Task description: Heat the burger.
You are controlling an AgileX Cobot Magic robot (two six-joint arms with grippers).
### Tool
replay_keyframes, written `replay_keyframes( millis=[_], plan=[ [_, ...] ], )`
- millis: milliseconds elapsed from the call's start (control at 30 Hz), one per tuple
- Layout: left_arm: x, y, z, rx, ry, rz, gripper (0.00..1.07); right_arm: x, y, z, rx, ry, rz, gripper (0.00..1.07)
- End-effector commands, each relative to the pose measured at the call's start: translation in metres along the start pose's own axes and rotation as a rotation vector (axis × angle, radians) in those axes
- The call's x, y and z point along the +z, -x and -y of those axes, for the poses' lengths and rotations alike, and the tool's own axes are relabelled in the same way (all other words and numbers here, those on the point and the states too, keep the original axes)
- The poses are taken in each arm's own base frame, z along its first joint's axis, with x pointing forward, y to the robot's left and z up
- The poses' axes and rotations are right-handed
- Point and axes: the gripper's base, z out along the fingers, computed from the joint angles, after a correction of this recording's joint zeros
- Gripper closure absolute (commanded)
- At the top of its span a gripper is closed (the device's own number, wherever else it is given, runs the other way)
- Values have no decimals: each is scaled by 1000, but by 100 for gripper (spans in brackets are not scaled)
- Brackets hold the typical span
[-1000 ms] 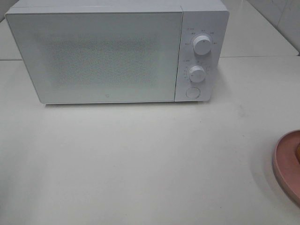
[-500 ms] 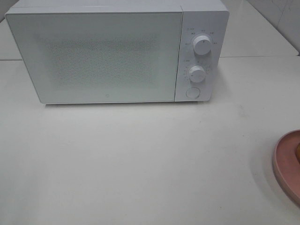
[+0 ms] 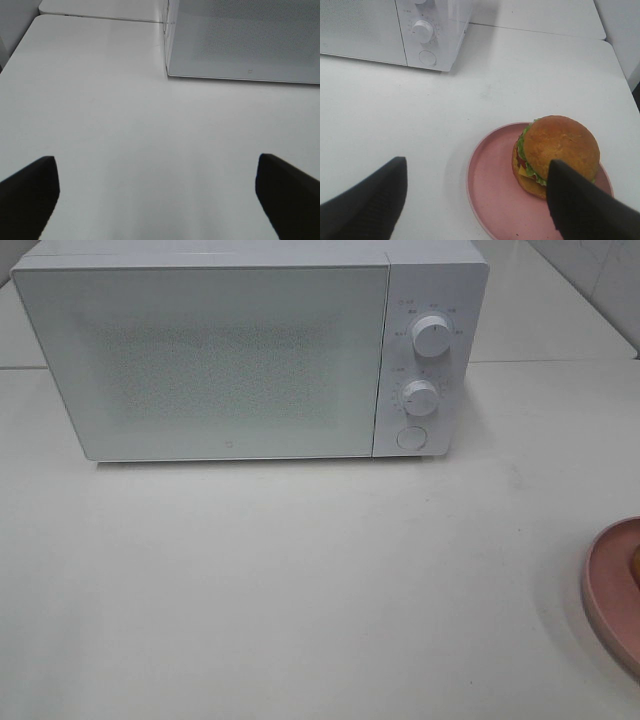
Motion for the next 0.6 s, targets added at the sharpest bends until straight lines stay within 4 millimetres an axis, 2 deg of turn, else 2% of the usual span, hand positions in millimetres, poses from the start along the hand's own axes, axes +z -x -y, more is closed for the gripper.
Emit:
replay_keyframes(
  millis=[33, 600],
  plan=[
    [-3, -1, 0, 0, -2, 33, 6, -3, -2, 0, 3, -9, 32, 31],
    [-2, -1, 0, 0, -1, 31, 6, -3, -2, 0, 3, -9, 32, 31]
  ],
)
